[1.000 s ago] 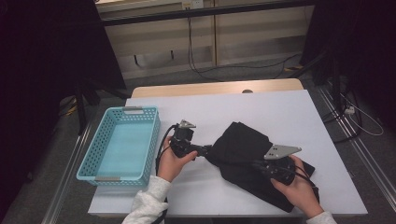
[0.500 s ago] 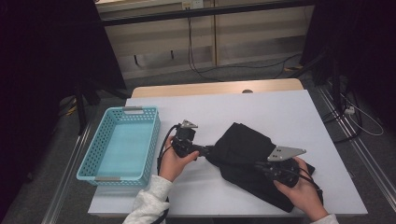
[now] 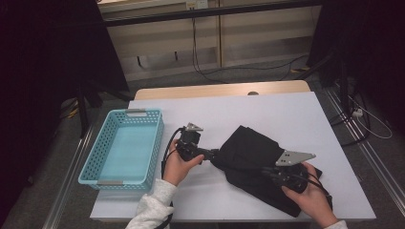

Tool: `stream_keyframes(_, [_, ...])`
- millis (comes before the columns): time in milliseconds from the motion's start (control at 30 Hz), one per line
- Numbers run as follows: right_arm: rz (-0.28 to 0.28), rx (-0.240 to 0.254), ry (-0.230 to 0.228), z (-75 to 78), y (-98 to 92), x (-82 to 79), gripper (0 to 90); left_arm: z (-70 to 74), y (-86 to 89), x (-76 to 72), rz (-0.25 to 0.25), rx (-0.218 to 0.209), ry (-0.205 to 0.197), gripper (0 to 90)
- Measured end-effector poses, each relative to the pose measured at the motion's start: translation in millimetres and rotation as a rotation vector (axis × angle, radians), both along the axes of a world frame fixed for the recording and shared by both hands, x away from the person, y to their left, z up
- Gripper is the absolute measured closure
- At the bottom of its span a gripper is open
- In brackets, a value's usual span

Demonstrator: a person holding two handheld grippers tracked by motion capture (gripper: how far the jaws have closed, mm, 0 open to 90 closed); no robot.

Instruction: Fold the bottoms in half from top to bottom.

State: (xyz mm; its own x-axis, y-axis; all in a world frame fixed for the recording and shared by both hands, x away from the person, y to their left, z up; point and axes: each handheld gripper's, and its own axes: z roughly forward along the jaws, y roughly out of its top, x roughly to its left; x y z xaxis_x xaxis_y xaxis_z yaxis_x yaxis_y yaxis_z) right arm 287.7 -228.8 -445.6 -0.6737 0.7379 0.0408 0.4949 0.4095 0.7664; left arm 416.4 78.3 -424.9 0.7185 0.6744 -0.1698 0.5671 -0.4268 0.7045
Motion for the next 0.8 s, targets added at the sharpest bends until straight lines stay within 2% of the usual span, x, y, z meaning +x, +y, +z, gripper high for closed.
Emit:
stream_keyframes(67, [-0.002,-0.004,0.014,-5.9,1.2,1.8,84.2,0.0,0.4,0.1,0.001,0.001,0.001,9.2])
stream_keyframes(133, [-0.003,0.001,0.042,-8.9,2.0,2.9,73.9,-0.5,0.5,0.1,0.000,-0.001,0.002,9.2])
stream_keyframes(167, [-0.003,0.001,0.042,-8.9,2.0,2.9,73.9,-0.5,0.6,-0.2,-0.001,0.002,0.005,9.2])
stream_keyframes(200, [-0.017,-0.004,0.037,-6.7,0.0,3.8,68.2,-0.5,0.7,-0.5,-0.002,-0.002,0.007,9.1])
stream_keyframes(267, [-0.021,0.005,0.028,-4.0,-2.1,5.2,66.1,-0.1,1.0,-0.9,-0.003,-0.002,0.006,9.0])
stream_keyframes(333, [-0.062,0.021,0.002,3.5,-11.0,12.4,60.5,0.1,1.6,-1.0,0.000,-0.002,0.004,9.0])
stream_keyframes(367, [-0.062,0.021,0.002,3.5,-11.0,12.4,60.5,0.0,2.1,-1.0,0.003,-0.001,0.006,9.0])
stream_keyframes(467, [-0.114,0.020,-0.029,8.0,-22.1,24.8,58.7,-0.2,4.6,-1.8,0.006,0.003,0.006,9.0])
stream_keyframes(533, [-0.146,0.042,-0.035,9.8,-32.8,37.2,56.6,-0.3,6.5,-2.2,0.002,0.012,0.009,8.9])
stream_keyframes(567, [-0.146,0.042,-0.035,9.8,-32.8,37.2,56.6,-1.5,6.4,-2.7,0.011,0.008,0.006,8.9])
stream_keyframes(667, [-0.184,0.014,-0.032,7.2,-39.1,47.5,56.9,-2.8,8.2,-3.0,0.017,0.015,0.008,9.0])
stream_keyframes(700, [-0.205,-0.028,-0.015,0.8,-39.9,54.4,58.1,-3.5,8.6,-3.0,0.017,0.015,0.011,9.0])
stream_keyframes(767, [-0.212,-0.037,-0.001,-2.5,-39.6,57.2,60.2,-4.4,8.5,-3.5,0.018,0.020,0.011,9.0])
stream_keyframes(800, [-0.209,-0.066,0.017,-7.9,-37.3,60.5,67.9,-4.6,8.5,-3.7,0.013,0.023,0.012,9.0])
